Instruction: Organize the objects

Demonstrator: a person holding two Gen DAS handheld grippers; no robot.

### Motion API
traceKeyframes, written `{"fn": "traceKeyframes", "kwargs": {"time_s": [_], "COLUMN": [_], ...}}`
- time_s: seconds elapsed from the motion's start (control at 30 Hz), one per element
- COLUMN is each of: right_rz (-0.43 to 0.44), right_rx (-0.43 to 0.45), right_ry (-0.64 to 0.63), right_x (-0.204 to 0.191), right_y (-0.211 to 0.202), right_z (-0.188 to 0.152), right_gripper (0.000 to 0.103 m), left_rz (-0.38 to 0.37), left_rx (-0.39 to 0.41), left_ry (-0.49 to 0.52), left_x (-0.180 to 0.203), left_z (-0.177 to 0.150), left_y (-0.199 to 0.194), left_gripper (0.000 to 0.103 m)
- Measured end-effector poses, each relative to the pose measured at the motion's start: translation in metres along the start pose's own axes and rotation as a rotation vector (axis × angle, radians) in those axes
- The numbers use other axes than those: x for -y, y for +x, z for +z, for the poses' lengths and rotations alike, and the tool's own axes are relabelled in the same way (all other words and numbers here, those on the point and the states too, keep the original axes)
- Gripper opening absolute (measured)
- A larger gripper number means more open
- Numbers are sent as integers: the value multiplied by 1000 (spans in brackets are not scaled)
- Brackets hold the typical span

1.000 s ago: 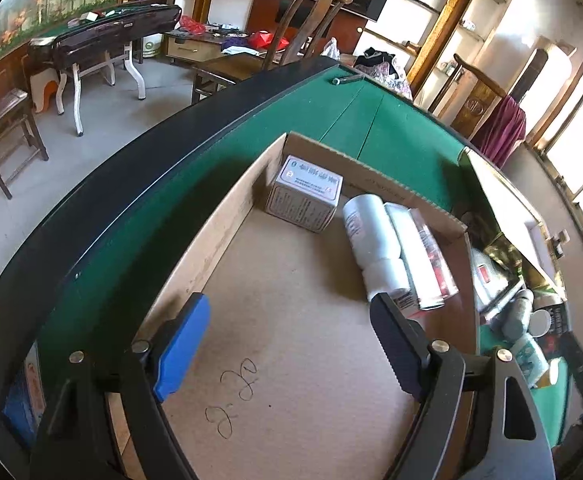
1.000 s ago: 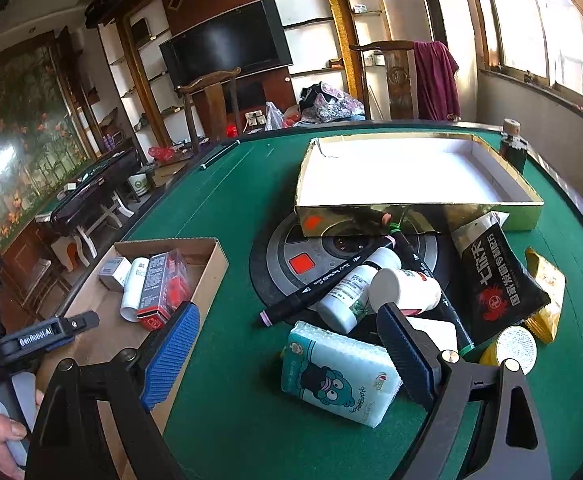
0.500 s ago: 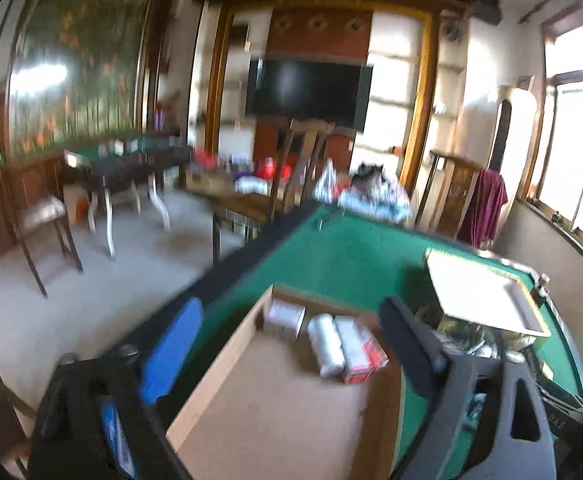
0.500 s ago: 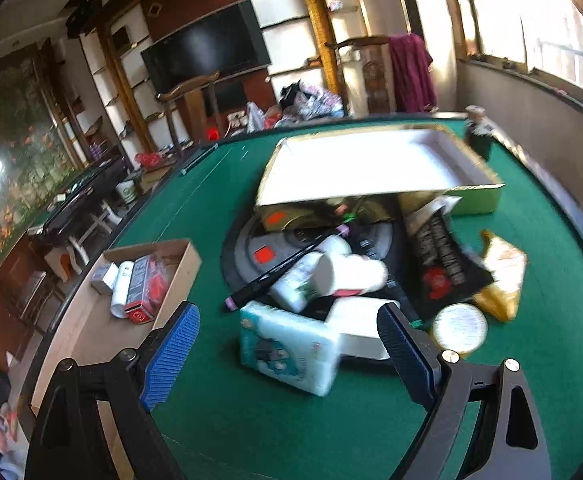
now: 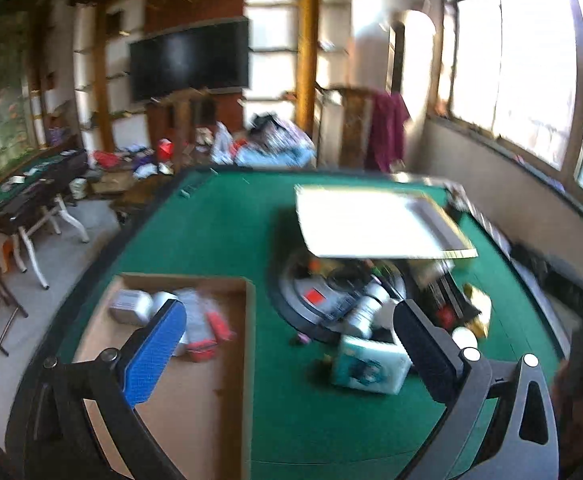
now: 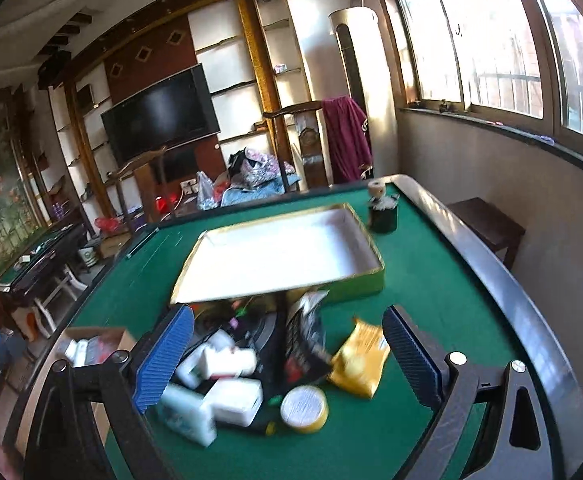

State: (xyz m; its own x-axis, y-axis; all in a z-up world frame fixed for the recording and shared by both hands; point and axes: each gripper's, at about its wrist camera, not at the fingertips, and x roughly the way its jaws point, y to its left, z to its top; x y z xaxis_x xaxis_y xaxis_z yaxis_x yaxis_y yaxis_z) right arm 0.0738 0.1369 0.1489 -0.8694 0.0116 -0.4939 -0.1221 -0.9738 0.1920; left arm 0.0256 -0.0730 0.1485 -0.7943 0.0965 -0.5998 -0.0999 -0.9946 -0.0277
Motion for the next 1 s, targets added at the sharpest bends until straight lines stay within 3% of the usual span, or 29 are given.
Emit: {"fn": "traceKeyframes", "kwargs": {"time_s": [0.13, 0.3, 0.37, 0.47, 0.6, 1.0], "right_rz": [21, 46, 45, 31, 21, 14], "right_rx": [-43, -98, -102, -106, -116, -171], "right_ry": [15, 105, 134, 134, 109, 52], "right_x": [13, 44, 51, 52, 46, 33], "right_y": [24, 38, 40, 42, 47, 64], "right_z": [9, 4, 2, -2, -6, -20], "right_gripper": [98, 98, 98, 98, 98, 98], "left_rz": [-24, -50, -26, 18, -31, -107], "left_rx": [-109, -161, -175, -172, -197, -285], "left_ry": [85, 157, 164, 109, 35, -30], "left_x": [35, 61, 64, 57, 44, 53], "left_z": [-17, -41, -46, -51, -57, -68], "left_y": [40, 66, 80, 89, 95, 128], "left_gripper": [103, 103, 103, 103, 103, 103]}}
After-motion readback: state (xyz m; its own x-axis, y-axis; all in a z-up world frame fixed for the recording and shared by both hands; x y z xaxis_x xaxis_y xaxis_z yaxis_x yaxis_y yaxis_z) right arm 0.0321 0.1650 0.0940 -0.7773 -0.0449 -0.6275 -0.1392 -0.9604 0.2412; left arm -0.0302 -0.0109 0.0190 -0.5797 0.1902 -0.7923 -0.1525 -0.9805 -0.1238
